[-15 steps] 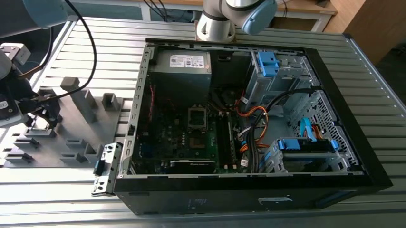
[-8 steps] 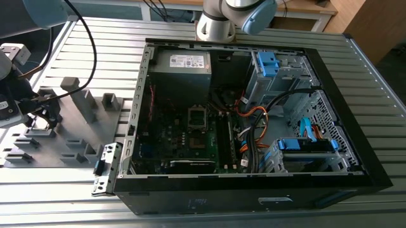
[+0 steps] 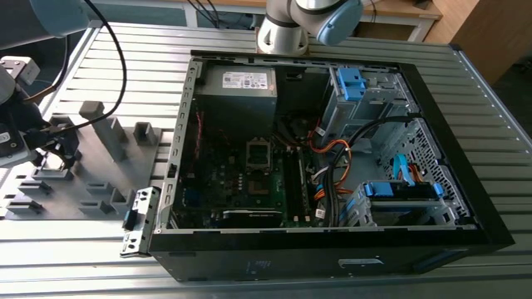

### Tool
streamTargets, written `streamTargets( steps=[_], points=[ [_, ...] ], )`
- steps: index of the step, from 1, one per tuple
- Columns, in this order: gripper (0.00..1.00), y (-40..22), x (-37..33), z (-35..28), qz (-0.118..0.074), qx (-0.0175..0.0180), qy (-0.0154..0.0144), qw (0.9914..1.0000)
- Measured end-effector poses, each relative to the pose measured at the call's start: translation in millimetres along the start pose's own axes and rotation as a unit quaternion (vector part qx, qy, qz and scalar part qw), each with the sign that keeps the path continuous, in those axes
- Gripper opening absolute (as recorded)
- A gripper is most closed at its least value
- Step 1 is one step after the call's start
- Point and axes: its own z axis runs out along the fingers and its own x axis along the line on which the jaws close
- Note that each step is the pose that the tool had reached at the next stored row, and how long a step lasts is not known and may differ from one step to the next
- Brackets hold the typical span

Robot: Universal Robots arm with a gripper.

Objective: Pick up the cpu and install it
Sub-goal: 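Pick up the cpu and move it towards the insertion slot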

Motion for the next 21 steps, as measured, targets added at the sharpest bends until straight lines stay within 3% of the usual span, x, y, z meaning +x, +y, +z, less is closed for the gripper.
streamTargets(
  steps=[8, 9, 21],
  points=[
    [0.61, 0.0, 0.0, -0.1, 0.000, 0.0000, 0.0000, 1.00000],
    [0.54, 0.0, 0.0, -0.2, 0.000, 0.0000, 0.0000, 1.00000],
    [0.54, 0.0, 0.0, -0.4, 0.000, 0.0000, 0.0000, 1.00000]
  ],
)
